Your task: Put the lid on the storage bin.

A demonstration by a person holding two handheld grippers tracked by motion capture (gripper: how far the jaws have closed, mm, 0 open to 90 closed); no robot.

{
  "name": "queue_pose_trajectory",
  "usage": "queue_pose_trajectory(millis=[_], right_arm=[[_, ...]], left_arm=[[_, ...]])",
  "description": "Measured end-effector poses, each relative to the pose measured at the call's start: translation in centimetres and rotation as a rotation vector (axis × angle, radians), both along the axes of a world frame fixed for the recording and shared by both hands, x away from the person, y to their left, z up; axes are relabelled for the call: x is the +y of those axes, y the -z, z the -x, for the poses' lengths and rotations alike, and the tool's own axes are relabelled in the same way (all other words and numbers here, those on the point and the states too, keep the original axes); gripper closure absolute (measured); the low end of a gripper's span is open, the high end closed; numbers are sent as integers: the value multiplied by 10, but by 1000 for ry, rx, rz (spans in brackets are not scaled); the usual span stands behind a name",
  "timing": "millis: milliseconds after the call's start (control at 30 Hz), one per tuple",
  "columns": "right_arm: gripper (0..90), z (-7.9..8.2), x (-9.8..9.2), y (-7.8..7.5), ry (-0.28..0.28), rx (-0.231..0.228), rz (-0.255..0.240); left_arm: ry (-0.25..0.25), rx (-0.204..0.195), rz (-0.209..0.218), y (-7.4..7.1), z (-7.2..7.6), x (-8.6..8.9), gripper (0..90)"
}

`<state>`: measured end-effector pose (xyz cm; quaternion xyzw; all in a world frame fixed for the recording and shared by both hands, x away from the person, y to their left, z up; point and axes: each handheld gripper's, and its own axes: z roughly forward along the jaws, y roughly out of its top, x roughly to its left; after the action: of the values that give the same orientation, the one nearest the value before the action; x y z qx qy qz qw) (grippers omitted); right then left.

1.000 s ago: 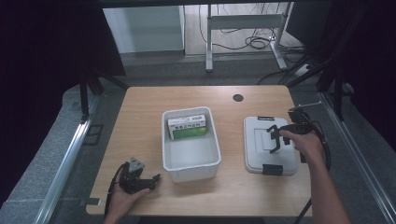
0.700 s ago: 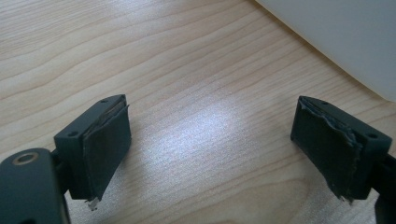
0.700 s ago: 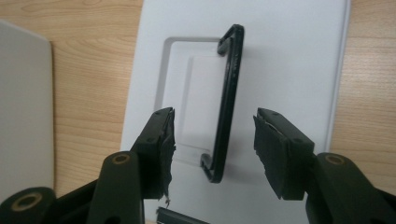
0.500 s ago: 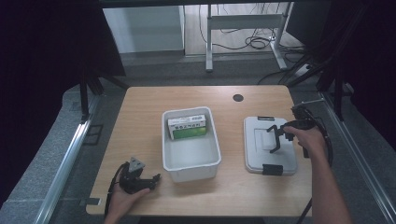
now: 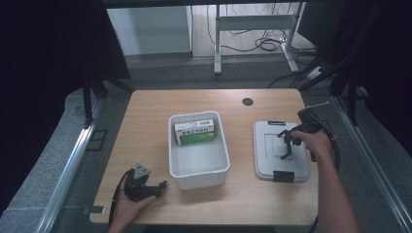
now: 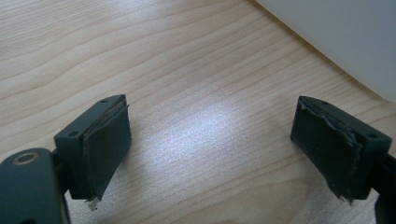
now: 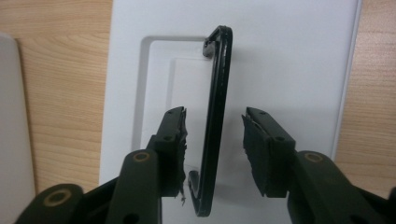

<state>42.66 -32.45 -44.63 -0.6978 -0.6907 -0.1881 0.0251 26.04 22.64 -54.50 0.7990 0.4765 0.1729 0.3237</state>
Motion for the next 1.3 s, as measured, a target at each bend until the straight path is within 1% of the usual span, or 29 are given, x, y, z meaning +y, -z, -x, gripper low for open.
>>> queue_pose_trajectory(millis=[33, 100, 167, 233, 300, 400, 633, 767, 933, 967, 1167, 1300], right_arm=[[613, -1, 0, 1, 0, 1, 6], [640, -2, 1, 4, 9, 18, 22], [682, -4, 1, 6, 14, 38, 18], [705, -5, 1, 8, 16, 53, 11], [740, -6, 1, 9, 22, 72, -10], [816, -7, 1, 10, 26, 85, -23], [850, -7, 2, 9, 65, 104, -54], [851, -7, 3, 7, 68, 98, -54], [852, -4, 3, 3, 56, 96, -44], [852, -3, 3, 1, 54, 90, -38], [852, 5, 8, -19, 35, 55, -46], [852, 11, 11, -32, 28, 33, -65]], left_arm=[[0, 0, 0, 0, 0, 0, 121], [0, 0, 0, 0, 0, 0, 121], [0, 0, -1, 0, 0, 0, 121], [0, 0, 0, 0, 0, 0, 121], [0, 0, 0, 0, 0, 0, 121], [0, 0, 0, 0, 0, 0, 121], [0, 0, 0, 0, 0, 0, 122], [0, 0, 0, 0, 0, 0, 122], [-1, 0, 1, 0, 0, 0, 121], [-1, 0, 0, 0, 0, 0, 121], [-1, 1, 1, 0, 0, 0, 121], [-1, 1, 0, 0, 0, 0, 121]])
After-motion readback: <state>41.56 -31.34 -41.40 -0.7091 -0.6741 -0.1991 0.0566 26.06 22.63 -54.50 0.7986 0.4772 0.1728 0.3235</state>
